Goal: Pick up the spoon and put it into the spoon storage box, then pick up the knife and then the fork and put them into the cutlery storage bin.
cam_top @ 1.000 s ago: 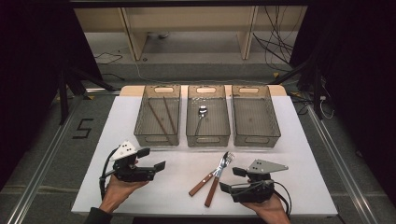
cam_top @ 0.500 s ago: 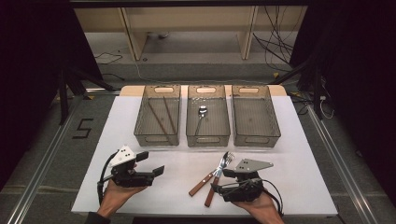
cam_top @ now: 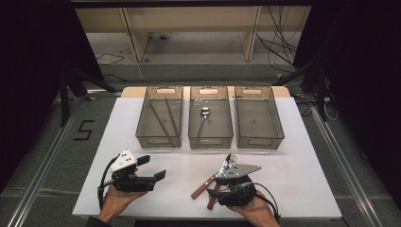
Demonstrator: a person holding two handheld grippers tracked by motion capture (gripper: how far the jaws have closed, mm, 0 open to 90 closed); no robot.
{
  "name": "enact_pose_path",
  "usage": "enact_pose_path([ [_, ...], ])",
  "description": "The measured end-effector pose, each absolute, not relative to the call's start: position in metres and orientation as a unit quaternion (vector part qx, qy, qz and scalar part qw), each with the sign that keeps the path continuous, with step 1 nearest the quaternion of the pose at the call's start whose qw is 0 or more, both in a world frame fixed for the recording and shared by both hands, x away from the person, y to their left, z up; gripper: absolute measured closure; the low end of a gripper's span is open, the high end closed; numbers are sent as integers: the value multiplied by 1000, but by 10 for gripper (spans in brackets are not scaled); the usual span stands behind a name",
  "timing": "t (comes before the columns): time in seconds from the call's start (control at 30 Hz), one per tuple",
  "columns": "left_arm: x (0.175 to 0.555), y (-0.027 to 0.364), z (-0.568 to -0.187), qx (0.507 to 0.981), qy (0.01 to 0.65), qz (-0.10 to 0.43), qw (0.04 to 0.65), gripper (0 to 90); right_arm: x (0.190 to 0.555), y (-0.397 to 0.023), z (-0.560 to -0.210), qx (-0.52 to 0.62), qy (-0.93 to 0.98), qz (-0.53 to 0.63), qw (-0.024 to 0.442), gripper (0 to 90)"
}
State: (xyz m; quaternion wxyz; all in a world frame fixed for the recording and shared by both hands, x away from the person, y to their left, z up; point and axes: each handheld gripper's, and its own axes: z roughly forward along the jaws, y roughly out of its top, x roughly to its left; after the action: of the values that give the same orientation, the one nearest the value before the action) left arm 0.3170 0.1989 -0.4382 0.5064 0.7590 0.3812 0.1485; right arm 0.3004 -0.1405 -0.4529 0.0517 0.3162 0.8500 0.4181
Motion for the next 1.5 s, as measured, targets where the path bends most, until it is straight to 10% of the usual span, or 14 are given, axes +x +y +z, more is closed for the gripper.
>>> enact_pose_path([
  [0.5, 316, 201, -439, 759, 382, 156, 503, 157, 301, -121, -466, 297, 875, 380, 44, 899],
  [1.5, 315, 201, -442, 765, 379, 159, 496, 157, 294, -129, -479, 285, 908, 306, 33, 900],
])
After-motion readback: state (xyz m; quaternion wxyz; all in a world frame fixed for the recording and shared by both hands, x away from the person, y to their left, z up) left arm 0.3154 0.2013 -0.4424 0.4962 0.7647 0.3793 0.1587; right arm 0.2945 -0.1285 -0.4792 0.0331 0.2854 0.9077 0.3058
